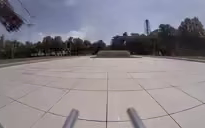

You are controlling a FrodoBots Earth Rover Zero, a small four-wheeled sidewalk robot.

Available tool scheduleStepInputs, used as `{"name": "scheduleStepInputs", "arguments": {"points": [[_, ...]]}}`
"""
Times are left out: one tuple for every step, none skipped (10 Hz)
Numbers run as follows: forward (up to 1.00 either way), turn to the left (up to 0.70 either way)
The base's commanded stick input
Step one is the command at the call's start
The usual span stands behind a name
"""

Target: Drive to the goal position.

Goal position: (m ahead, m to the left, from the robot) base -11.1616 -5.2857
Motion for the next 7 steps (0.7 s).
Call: {"name": "scheduleStepInputs", "arguments": {"points": [[0.64,-0.32],[0.70,-0.29],[0.70,-0.04],[0.70,0.00],[0.70,0.00],[0.70,0.00],[0.70,0.00]]}}
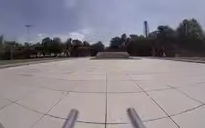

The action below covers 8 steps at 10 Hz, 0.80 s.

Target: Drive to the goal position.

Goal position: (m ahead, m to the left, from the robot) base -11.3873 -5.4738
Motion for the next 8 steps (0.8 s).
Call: {"name": "scheduleStepInputs", "arguments": {"points": [[0.70,0.00],[0.70,0.00],[0.70,0.00],[0.70,0.00],[0.70,0.00],[0.70,0.00],[0.70,0.00],[0.70,0.00]]}}
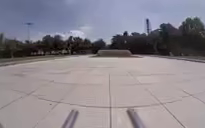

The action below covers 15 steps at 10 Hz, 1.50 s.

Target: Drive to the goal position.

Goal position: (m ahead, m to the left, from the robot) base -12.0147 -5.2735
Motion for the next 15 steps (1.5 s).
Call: {"name": "scheduleStepInputs", "arguments": {"points": [[0.70,0.00],[0.70,0.00],[0.70,0.00],[0.70,0.00],[0.70,0.00],[0.70,0.00],[0.70,0.00],[0.70,0.00],[0.70,0.00],[0.70,-0.02],[0.70,-0.21],[0.70,-0.32],[0.70,-0.34],[0.70,-0.34],[0.70,-0.15]]}}
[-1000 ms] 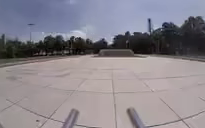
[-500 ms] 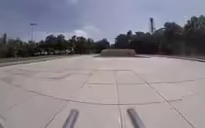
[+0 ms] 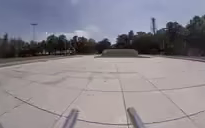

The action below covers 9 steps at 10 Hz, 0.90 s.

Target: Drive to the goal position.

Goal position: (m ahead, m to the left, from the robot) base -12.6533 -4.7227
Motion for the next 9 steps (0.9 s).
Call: {"name": "scheduleStepInputs", "arguments": {"points": [[0.70,0.00],[0.70,0.00],[0.70,0.00],[0.70,0.00],[0.70,0.00],[0.70,0.00],[0.70,0.00],[0.70,0.00],[0.70,0.00]]}}
